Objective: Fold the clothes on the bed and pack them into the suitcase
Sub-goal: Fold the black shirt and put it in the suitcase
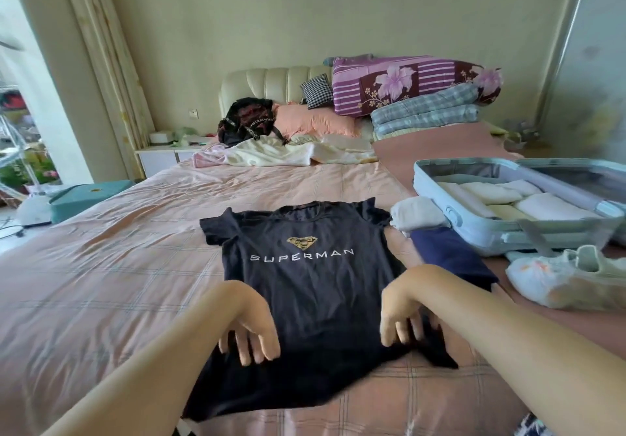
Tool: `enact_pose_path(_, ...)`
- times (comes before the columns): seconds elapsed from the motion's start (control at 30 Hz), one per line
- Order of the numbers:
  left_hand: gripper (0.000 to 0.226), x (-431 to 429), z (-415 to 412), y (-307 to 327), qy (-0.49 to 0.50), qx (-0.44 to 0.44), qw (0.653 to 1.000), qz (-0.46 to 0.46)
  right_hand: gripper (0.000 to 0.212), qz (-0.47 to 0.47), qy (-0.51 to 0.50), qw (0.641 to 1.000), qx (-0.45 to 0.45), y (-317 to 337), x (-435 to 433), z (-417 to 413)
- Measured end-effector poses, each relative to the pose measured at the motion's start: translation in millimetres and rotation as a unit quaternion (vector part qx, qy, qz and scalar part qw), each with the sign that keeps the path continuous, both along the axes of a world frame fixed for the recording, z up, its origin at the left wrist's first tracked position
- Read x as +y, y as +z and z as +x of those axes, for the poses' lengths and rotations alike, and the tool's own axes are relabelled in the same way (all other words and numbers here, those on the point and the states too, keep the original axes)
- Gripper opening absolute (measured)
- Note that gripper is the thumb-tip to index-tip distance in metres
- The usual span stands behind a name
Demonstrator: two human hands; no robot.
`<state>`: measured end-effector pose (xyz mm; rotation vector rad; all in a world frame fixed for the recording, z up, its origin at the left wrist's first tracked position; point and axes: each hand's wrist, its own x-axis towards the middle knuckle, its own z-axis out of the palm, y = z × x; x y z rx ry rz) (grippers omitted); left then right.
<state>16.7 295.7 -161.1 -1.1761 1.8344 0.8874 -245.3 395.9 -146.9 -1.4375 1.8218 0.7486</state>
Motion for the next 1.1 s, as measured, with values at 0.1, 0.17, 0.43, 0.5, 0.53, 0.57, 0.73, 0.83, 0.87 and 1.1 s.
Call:
enact_pose_path(0.1,0.028,-12.1,-12.0,5.4,-0.002,0.057,0.997,-0.060,0.028,0.014,-0.076,0.992,-0.102,1.7,-12.1,-8.8)
enact_pose_path(0.17,0.024,-28.5,-25.7,10.5,0.001,0.117,0.986,-0.118,0.022,-0.130,-0.058,0.981,-0.129,4.9,-26.9,-17.3)
enact_pose_path(0.43,0.023,-108.6,-128.3,21.0,-0.039,0.285,0.909,-0.302,0.037,-0.436,-0.106,0.891,-0.069,4.7,-122.7,-81.3)
enact_pose_path(0.5,0.026,-133.7,-163.3,15.8,-0.033,0.311,0.888,-0.338,0.041,-0.455,-0.127,0.879,-0.057,-0.5,-149.1,-103.8)
enact_pose_path(0.53,0.027,-145.7,-180.3,13.7,-0.032,0.323,0.877,-0.353,0.043,-0.467,-0.132,0.873,-0.056,-3.9,-161.9,-115.3)
enact_pose_path(0.57,0.029,-157.4,-197.8,11.2,-0.033,0.332,0.868,-0.367,0.044,-0.478,-0.138,0.866,-0.056,-8.1,-174.9,-127.2)
enact_pose_path(0.73,0.035,-219.3,-280.6,-7.0,-0.050,0.361,0.833,-0.415,0.025,-0.536,-0.071,0.841,0.034,-30.2,-238.2,-172.8)
enact_pose_path(0.83,0.040,-256.5,-316.6,-21.0,-0.075,0.345,0.835,-0.422,0.020,-0.480,0.023,0.853,0.205,-39.8,-270.9,-186.6)
enact_pose_path(0.87,0.042,-266.6,-325.9,-25.5,-0.085,0.337,0.836,-0.424,0.023,-0.439,0.028,0.867,0.234,-46.9,-281.3,-191.3)
enact_pose_path(1.1,0.077,-311.0,-359.2,-49.0,-0.136,0.264,0.879,-0.374,0.031,-0.406,-0.025,0.897,0.172,-64.0,-305.8,-208.9)
